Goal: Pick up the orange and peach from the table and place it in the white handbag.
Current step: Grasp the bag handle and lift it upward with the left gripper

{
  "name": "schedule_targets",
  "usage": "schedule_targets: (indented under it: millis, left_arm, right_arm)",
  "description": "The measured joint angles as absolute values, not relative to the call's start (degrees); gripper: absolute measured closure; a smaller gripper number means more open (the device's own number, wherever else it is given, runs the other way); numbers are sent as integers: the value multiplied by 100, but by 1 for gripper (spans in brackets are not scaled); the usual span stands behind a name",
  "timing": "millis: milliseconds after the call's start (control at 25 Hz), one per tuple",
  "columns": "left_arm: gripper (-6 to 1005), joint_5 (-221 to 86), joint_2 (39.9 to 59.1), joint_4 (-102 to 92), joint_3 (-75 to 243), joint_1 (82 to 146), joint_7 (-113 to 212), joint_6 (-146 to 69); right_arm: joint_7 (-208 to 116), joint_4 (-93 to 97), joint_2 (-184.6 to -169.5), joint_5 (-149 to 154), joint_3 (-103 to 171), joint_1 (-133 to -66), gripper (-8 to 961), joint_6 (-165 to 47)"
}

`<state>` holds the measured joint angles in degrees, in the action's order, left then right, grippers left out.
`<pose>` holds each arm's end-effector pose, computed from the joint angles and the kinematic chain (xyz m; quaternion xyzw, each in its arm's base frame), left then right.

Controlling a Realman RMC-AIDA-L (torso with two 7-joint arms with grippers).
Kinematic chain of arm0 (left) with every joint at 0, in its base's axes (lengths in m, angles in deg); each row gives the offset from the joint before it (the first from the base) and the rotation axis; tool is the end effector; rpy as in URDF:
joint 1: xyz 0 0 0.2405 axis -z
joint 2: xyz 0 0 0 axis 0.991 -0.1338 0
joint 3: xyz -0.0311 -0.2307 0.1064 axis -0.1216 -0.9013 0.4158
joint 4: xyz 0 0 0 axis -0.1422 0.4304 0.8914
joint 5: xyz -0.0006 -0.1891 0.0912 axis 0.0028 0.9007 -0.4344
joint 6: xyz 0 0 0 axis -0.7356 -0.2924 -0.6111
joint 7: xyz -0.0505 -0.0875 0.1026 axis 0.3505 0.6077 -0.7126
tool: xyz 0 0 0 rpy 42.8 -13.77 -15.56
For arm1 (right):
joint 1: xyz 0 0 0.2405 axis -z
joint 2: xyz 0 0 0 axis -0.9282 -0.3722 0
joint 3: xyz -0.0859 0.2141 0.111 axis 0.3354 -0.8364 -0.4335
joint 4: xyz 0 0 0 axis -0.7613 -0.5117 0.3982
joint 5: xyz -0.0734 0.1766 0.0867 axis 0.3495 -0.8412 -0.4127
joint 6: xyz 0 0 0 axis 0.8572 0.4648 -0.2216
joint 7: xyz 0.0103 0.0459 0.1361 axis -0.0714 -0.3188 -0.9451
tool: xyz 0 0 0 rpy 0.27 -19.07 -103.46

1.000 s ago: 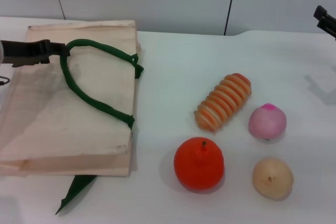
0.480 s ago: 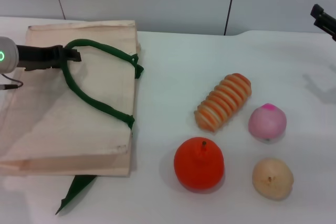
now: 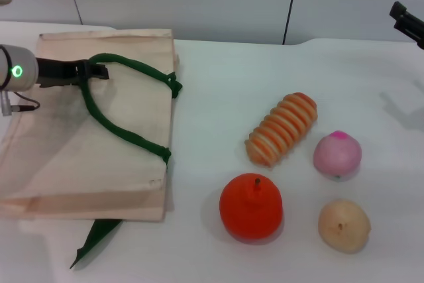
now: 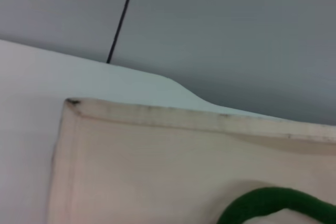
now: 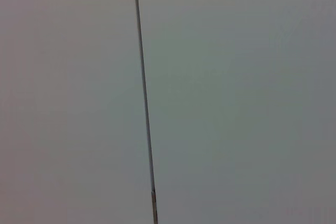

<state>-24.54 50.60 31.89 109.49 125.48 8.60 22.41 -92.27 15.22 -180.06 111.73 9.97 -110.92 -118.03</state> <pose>-0.3066 0.4337 0.0556 -0.7181 -0.5821 -0.0973 0.3689 0.2920 0.4126 0.0425 -0.7890 0.2367 0.3178 0.4695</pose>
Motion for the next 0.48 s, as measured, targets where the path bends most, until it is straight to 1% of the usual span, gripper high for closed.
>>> schedule_targets:
  millis: [480]
  left_arm:
    - [354, -2617, 5023, 2749, 10949, 12741, 793, 2049]
  right_arm:
    - [-9227, 1514, -18006, 11173, 996, -11106, 108, -11804]
